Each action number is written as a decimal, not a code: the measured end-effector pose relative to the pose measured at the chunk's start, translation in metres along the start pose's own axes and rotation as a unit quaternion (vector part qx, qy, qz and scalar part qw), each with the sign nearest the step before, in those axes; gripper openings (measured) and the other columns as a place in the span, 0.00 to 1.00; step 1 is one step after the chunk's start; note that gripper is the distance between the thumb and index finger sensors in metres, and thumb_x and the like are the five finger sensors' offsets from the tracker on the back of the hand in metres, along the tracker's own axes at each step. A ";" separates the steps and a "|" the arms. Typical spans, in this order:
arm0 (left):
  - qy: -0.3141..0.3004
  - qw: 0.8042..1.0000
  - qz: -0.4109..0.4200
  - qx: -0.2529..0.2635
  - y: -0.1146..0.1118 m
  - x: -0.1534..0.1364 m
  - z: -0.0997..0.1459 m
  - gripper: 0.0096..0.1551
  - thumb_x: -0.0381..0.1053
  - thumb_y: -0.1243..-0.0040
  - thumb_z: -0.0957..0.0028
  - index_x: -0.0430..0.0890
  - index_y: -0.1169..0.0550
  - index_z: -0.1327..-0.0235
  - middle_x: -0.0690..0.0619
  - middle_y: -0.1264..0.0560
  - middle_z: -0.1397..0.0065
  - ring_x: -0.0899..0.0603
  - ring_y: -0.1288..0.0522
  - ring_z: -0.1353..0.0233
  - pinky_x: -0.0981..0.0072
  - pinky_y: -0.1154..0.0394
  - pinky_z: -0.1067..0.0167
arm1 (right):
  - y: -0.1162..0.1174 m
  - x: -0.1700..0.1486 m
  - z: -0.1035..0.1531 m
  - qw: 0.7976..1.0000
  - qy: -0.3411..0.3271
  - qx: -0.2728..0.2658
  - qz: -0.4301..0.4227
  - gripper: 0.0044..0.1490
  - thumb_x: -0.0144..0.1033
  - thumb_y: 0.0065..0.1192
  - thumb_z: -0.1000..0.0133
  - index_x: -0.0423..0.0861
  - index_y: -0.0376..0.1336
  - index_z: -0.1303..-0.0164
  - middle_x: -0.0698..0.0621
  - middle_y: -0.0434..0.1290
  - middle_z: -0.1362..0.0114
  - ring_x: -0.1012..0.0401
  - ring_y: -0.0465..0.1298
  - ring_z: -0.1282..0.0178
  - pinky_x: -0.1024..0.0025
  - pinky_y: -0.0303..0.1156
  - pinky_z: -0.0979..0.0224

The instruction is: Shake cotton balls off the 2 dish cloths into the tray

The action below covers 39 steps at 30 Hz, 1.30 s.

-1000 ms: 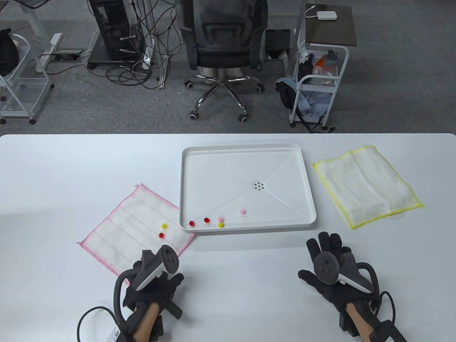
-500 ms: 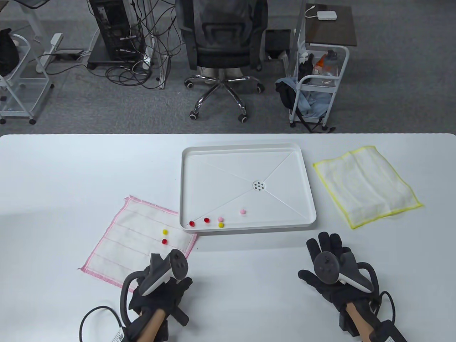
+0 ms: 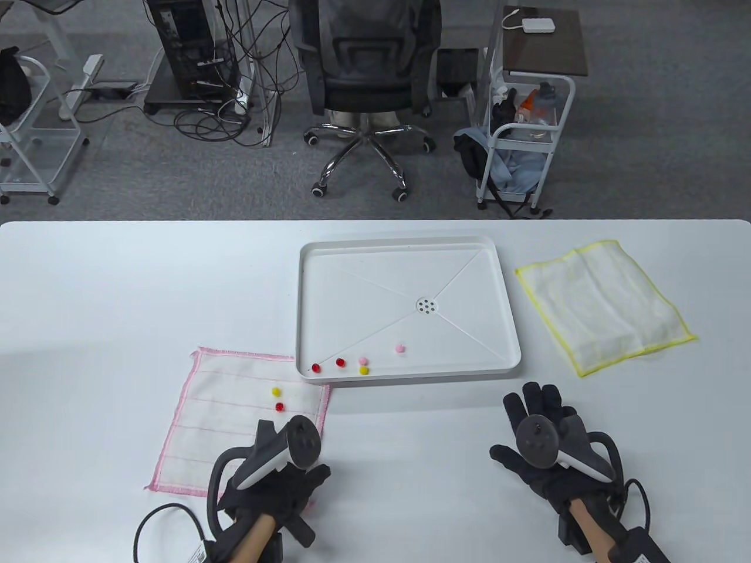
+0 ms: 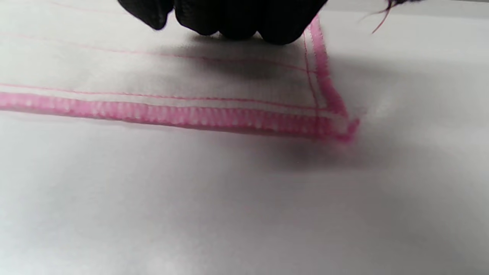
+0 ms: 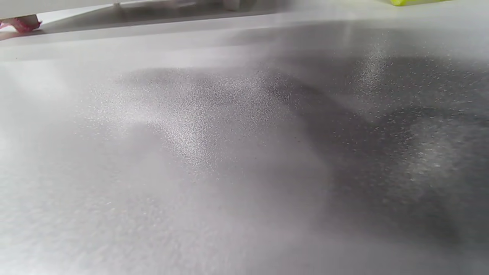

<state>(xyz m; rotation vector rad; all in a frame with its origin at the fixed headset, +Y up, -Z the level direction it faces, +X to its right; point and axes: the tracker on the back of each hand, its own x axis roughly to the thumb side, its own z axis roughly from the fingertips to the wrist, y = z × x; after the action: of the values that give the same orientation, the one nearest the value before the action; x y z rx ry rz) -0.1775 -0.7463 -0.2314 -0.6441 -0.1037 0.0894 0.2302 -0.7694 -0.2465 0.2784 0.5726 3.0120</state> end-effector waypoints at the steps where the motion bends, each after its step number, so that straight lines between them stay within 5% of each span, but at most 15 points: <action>1: -0.013 1.000 0.013 -0.007 0.000 -0.001 0.000 0.44 0.70 0.58 0.44 0.46 0.36 0.21 0.42 0.42 0.16 0.33 0.42 0.20 0.40 0.38 0.25 | 0.000 0.000 0.000 1.000 -0.001 0.000 -0.001 0.54 0.67 0.37 0.45 0.54 0.21 0.24 0.49 0.13 0.22 0.48 0.14 0.26 0.40 0.27 0.21; 16: -0.049 0.997 -0.035 -0.037 -0.004 0.011 -0.010 0.39 0.68 0.55 0.44 0.53 0.38 0.21 0.53 0.54 0.15 0.36 0.58 0.18 0.38 0.49 0.23 | -0.001 0.000 0.002 1.000 -0.011 -0.007 -0.009 0.54 0.67 0.37 0.45 0.54 0.21 0.24 0.49 0.13 0.22 0.48 0.14 0.26 0.40 0.27 0.21; 24: -0.067 0.985 -0.091 -0.127 -0.007 0.011 -0.019 0.41 0.70 0.58 0.44 0.60 0.53 0.22 0.56 0.65 0.17 0.37 0.68 0.20 0.38 0.57 0.23 | -0.002 -0.001 0.002 1.000 -0.013 -0.009 -0.013 0.54 0.67 0.37 0.45 0.54 0.21 0.24 0.49 0.13 0.22 0.48 0.14 0.26 0.40 0.27 0.21; 39: -0.095 0.961 -0.199 -0.169 -0.017 0.075 -0.032 0.47 0.73 0.63 0.45 0.58 0.67 0.26 0.53 0.77 0.22 0.37 0.77 0.24 0.37 0.64 0.24 | -0.002 -0.003 0.003 1.000 -0.017 -0.016 -0.019 0.54 0.67 0.37 0.45 0.54 0.21 0.24 0.49 0.13 0.22 0.48 0.14 0.26 0.40 0.27 0.21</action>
<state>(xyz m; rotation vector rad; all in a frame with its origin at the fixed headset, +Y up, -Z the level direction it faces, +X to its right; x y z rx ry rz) -0.0987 -0.7700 -0.2413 -0.9445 -0.4396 -0.2607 0.2338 -0.7667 -0.2455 0.3112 0.5215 2.9707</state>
